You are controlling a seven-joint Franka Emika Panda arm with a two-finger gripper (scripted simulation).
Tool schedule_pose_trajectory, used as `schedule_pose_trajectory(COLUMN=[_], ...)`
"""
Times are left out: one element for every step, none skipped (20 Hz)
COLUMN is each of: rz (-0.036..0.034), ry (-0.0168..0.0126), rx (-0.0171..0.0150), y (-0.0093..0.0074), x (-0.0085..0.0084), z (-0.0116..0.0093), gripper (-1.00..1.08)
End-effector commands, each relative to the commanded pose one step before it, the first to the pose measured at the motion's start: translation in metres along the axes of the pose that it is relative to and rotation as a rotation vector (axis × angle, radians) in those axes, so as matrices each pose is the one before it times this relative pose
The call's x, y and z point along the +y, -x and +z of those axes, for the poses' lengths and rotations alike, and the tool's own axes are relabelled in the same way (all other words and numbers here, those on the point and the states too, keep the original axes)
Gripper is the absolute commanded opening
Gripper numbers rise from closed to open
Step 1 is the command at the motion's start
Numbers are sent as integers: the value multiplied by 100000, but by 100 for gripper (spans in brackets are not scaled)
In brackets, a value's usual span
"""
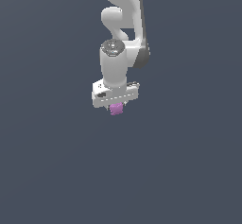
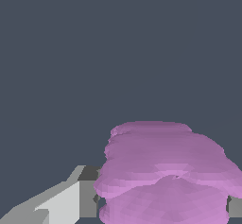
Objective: Pick up the object and move it to a goal position.
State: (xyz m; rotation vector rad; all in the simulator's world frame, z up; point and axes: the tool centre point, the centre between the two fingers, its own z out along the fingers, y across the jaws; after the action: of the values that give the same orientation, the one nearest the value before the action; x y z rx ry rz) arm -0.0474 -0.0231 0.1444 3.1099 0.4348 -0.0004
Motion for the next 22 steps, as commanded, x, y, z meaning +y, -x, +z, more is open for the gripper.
schedule_pose_trajectory(rz=[-49, 0, 0, -10, 0, 0, 0, 0, 0, 0, 0, 0, -19, 0, 2, 0, 0, 10, 0, 14, 0, 0], ry=[116, 0, 0, 41, 0, 0, 0, 0, 0, 0, 0, 0, -43, 0, -48, 0, 0, -47, 0, -46, 0, 0], rx=[23, 0, 0, -24, 0, 0, 0, 0, 0, 0, 0, 0, -15, 0, 7, 0, 0, 9, 0, 10, 0, 0], y=[-91, -47, -49, -58, -54, -57, -60, -63, -66, -69, -72, -76, -83, -77, -74, -78, -80, -79, -82, -75, -74, -68], x=[-1912, -759, -758, -769, -754, -752, -752, -749, -736, -721, -706, -688, -664, -636, -586, -563, -522, -461, -442, -381, -366, -328], z=[-2579, -1045, -1044, -1036, -1041, -1040, -1040, -1037, -1019, -998, -977, -952, -908, -878, -829, -776, -719, -664, -606, -557, -501, -448], gripper=[-100, -100, -100, -100, -100, -100, -100, -100, -100, -100, -100, -100, -100, -100, -100, -100, -100, -100, -100, -100, -100, -100])
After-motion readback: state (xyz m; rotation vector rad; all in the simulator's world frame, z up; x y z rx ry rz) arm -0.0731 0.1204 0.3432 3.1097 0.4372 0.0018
